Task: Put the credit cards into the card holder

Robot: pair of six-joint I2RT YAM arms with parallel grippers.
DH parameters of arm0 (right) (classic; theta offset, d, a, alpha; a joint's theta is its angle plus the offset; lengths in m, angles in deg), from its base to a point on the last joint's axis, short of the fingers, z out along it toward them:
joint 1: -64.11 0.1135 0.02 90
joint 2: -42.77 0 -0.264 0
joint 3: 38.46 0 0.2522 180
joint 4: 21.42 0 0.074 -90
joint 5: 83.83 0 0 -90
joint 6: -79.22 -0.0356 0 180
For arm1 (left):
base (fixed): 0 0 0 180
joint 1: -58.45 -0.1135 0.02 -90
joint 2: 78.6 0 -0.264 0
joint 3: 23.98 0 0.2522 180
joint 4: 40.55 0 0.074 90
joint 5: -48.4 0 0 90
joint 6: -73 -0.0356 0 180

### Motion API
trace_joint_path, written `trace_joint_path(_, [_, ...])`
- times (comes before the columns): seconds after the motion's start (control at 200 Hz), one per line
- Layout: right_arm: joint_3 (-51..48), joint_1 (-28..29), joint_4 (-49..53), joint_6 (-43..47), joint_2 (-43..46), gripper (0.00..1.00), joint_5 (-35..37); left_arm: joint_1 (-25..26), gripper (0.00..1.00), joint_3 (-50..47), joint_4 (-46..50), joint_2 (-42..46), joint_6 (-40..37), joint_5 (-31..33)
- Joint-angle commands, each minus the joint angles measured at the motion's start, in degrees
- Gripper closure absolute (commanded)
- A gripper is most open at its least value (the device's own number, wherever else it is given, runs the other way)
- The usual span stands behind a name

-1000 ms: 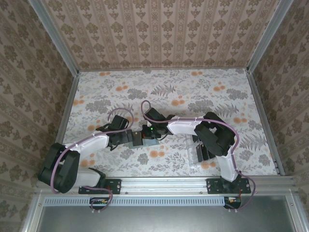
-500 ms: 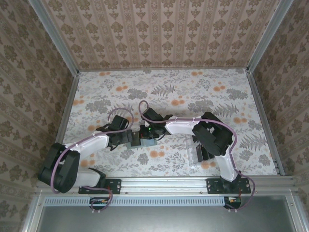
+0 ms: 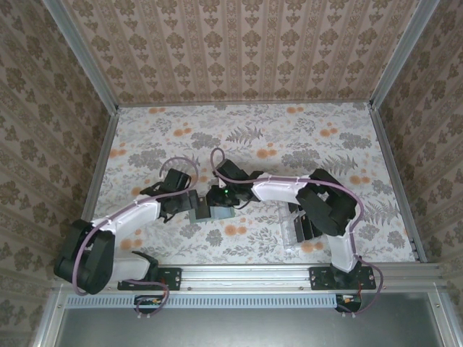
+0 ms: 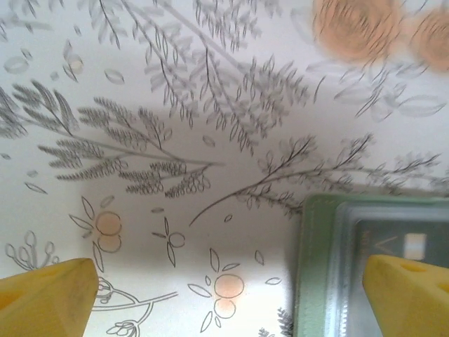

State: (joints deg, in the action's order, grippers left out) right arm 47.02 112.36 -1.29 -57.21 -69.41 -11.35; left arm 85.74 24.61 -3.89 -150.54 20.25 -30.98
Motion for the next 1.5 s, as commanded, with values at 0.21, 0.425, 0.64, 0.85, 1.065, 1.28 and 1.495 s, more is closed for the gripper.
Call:
trace_joint_path(0.21, [1.2, -1.31, 10.55, 9.27, 5.13, 0.54, 7.16, -0.83, 0.0, 2.11, 3.22, 5.6, -3.49, -2.66])
trace_joint_path(0.425, [4.19, -1.26, 15.37, 14.64, 2.77, 0.54, 10.05, -0.87, 0.0, 0.3, 2.77, 7.77, -2.77, -5.45])
trace_joint_path(0.64, [4.52, -1.3, 15.56, 15.84, 1.88, 0.54, 10.05, 1.29, 0.0, -1.06, 1.86, 7.19, -0.31, -5.12])
trace_joint_path(0.85, [4.34, -1.2, 14.92, 16.11, 0.22, 0.54, 9.27, 4.41, 0.0, -0.91, 1.34, 5.29, 1.78, -3.41])
trace_joint_path(1.065, [4.57, -1.16, 15.05, 16.8, -2.09, 0.55, 9.43, 6.18, 0.0, -0.52, 1.1, 4.37, 2.8, -2.14])
trace_joint_path(1.28, [3.49, -1.19, 14.39, 15.77, -3.4, 0.55, 9.02, 7.4, 0.0, -1.12, 0.76, 4.62, 3.15, -1.56])
trace_joint_path(1.495, [-0.44, -1.21, 8.57, 9.33, -3.22, 0.54, 5.13, 8.97, 0.0, -2.45, -0.93, 5.39, 3.08, -1.9])
